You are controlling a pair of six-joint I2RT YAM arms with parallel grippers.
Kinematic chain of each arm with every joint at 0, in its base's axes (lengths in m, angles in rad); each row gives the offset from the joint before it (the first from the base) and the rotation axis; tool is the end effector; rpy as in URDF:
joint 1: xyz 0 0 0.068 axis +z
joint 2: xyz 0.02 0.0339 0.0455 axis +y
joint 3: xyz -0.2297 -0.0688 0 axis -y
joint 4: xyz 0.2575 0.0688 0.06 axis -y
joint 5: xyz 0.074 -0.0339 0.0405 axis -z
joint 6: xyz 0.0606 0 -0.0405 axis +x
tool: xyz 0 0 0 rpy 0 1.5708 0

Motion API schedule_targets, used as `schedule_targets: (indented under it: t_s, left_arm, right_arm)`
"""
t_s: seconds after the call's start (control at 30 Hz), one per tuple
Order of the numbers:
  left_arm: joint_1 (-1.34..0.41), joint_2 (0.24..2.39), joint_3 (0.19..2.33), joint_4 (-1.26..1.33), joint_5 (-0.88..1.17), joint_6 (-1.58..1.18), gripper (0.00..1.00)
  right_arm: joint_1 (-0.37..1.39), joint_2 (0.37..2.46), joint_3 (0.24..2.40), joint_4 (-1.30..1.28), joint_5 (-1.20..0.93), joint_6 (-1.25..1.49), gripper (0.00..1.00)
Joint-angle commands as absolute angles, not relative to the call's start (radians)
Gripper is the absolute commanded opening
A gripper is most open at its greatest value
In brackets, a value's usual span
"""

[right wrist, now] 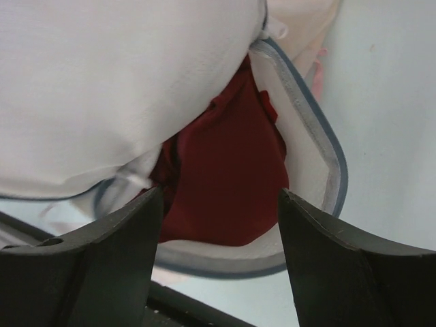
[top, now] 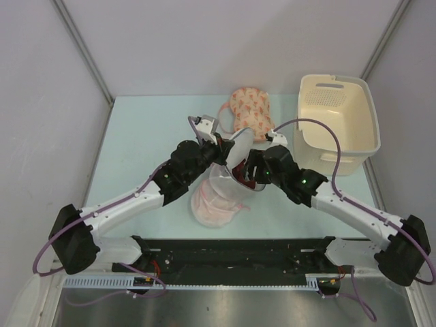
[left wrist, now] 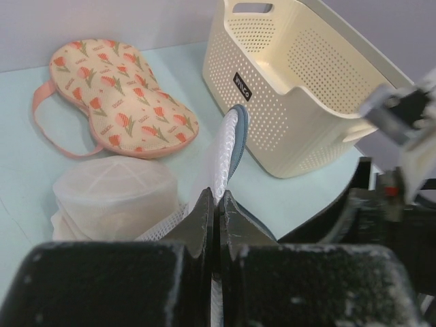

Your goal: Unzip the laundry bag and remove the bra

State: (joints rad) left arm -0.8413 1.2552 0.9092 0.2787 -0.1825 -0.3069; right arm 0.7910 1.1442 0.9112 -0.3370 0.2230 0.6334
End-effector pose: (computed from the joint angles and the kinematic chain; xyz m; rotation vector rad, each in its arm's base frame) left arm 0.2379 -0.2496 0.2920 0.3052 1.6598 -0.7245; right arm 0.2215 0.2049 0.2497 -0.0386 2.1846 0.5945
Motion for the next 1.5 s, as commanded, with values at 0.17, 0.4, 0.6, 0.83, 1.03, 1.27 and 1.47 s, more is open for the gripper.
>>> schedule_targets:
  t_s: [0.17,0.4,0.6,0.83,1.03,1.27,1.47]
  left_arm:
    - [-0.844,1.209,0.885,0.296,-0.210,-0.347,0.00]
    - [-0.841,1.190,0.861,0.305,-0.226,-0.339,0.01]
    - [-0.813,1.198,0.844,0.287,-0.213,-0.321,0.00]
    - [-0.804,1.230,0.838,0.264,-0.199,-0.328,0.00]
    - [-0.804,1.246,0.845,0.233,-0.207,-0.325,0.01]
    - [-0.804,1.267,0.841,0.210,-0.187,-0.344,0.00]
    - [-0.804,1.284,0.842,0.196,-0.164,-0.347,0.00]
  right_arm:
    - [0.795,1.311,0.920,-0.204,0.252,0.660,0.76]
    - [0.788,1.312,0.920,-0.184,0.241,0.644,0.03]
    - [0.788,1.051,0.920,-0.261,0.353,0.591,0.00]
    - [0.762,0.804,0.934,-0.216,0.342,0.584,0.00]
    - [0.749,0.770,1.044,-0.210,0.440,0.483,0.00]
    - [0.620,0.836,1.201,-0.106,0.450,0.379,0.00]
    - [0.424,0.920,1.327,-0.028,0.384,0.371,0.00]
